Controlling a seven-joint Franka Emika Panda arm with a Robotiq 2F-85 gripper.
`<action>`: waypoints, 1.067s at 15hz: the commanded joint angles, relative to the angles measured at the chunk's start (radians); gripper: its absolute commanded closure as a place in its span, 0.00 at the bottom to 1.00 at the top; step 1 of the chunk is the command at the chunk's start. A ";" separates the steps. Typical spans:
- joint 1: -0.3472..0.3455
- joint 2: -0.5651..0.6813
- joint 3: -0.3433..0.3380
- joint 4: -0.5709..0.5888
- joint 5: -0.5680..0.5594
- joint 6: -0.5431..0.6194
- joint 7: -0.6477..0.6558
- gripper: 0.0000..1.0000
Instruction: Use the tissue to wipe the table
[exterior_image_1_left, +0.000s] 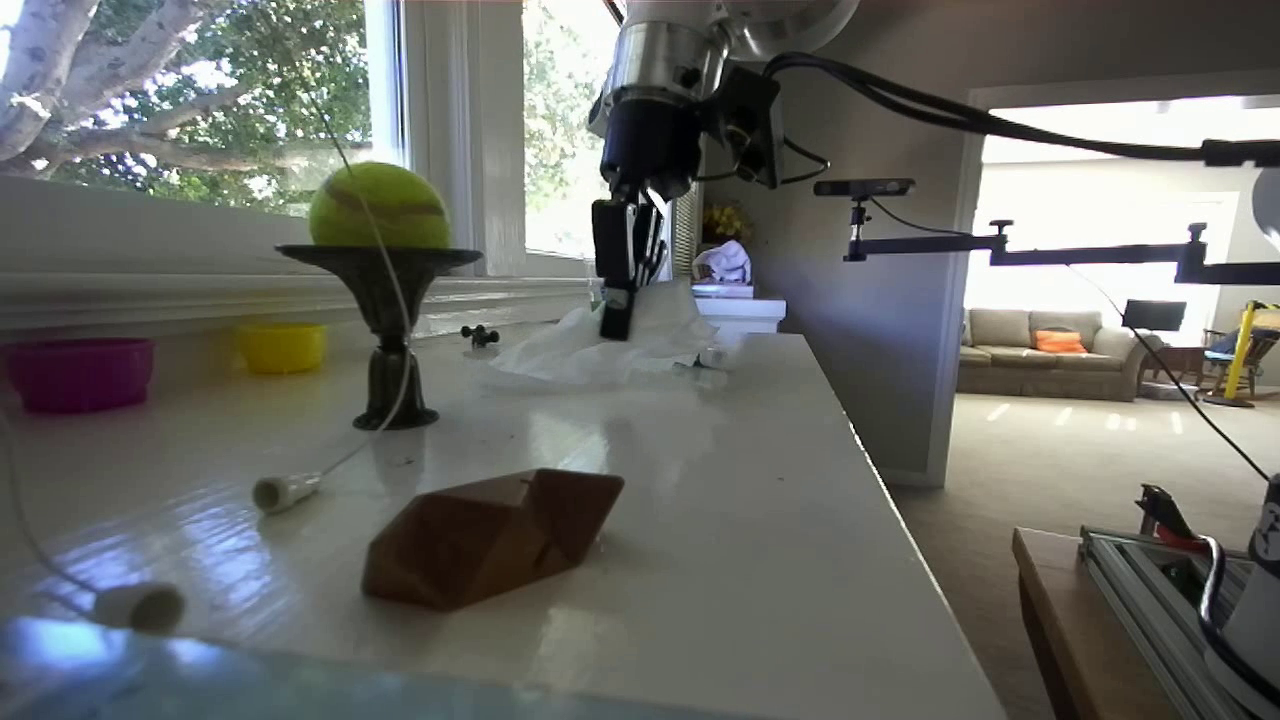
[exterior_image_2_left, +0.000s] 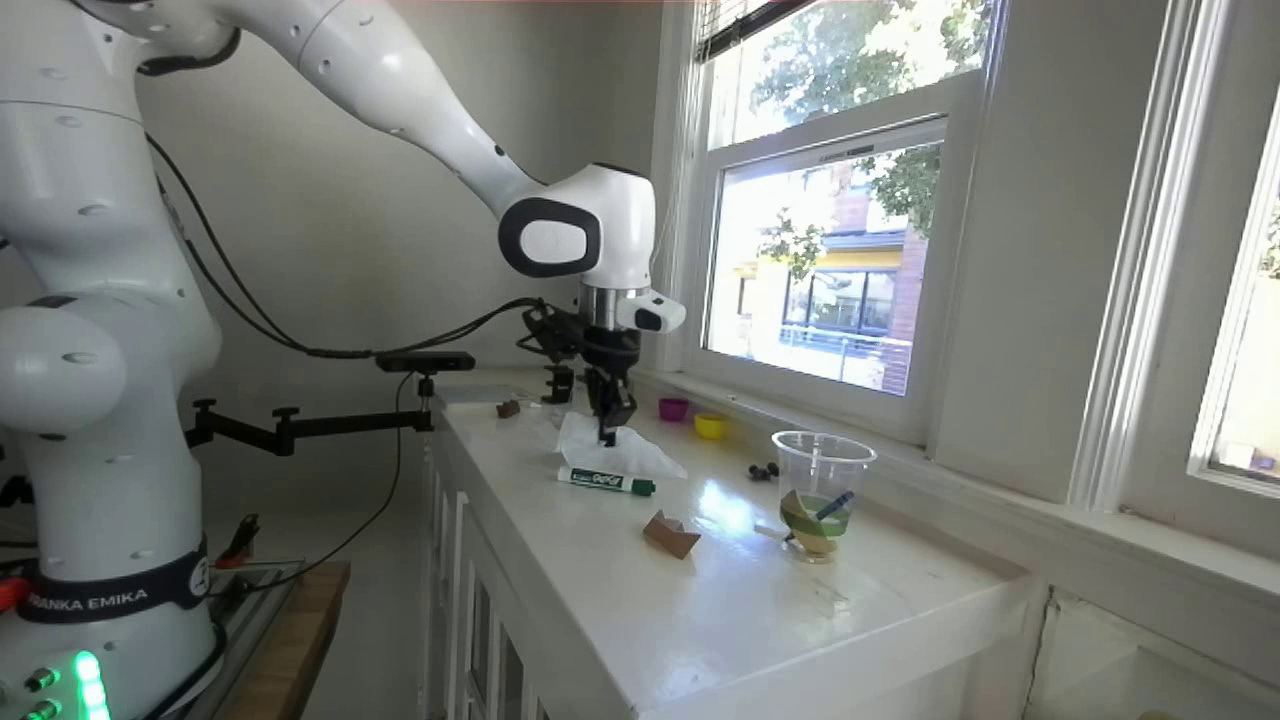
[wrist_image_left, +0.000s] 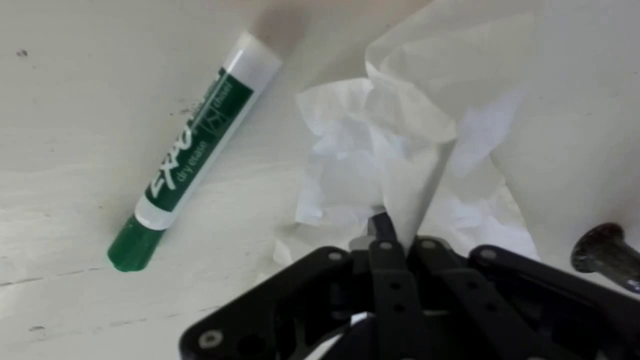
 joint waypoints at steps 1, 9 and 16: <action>-0.052 0.082 -0.025 0.077 -0.005 -0.017 0.077 1.00; -0.151 0.202 -0.084 0.222 0.018 -0.033 0.225 1.00; -0.129 0.143 -0.043 0.199 0.029 -0.030 0.205 1.00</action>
